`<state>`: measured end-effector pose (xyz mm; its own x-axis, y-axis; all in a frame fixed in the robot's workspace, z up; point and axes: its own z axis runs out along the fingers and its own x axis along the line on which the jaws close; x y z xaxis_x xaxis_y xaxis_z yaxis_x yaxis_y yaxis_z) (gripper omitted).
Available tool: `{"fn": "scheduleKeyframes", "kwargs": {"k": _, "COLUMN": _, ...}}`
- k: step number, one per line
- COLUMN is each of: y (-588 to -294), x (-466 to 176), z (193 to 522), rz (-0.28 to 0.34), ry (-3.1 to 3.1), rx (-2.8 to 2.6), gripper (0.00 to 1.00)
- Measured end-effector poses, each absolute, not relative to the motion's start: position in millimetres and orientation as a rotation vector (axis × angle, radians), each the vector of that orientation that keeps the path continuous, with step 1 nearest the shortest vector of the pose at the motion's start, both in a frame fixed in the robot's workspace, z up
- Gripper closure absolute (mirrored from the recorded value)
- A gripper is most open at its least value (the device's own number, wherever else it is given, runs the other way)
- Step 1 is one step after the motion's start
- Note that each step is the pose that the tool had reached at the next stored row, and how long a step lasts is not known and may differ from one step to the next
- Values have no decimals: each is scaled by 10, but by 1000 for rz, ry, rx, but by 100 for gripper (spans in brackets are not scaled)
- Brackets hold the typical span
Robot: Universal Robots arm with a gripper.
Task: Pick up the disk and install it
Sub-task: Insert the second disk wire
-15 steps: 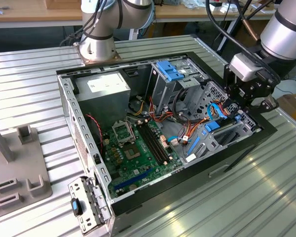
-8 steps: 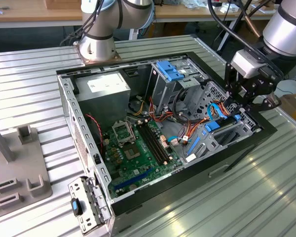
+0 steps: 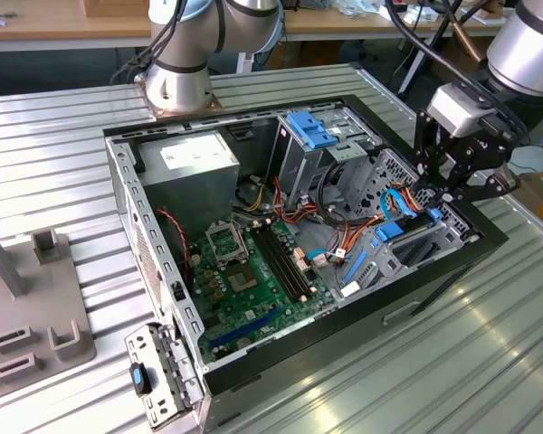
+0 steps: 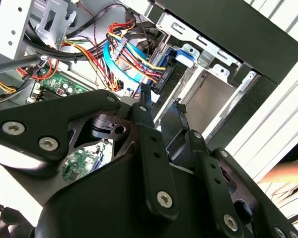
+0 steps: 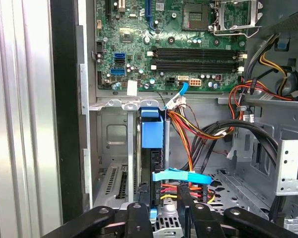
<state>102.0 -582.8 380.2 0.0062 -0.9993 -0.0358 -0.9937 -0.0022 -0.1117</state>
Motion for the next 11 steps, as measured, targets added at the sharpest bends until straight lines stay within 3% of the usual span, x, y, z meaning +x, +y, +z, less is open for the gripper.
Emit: {"fn": "scheduleKeyframes", "kwargs": {"k": 11, "y": -5827, "x": 1026, "z": 3862, "rz": -79, "ry": 2144, "rx": -2153, "gripper": 64}}
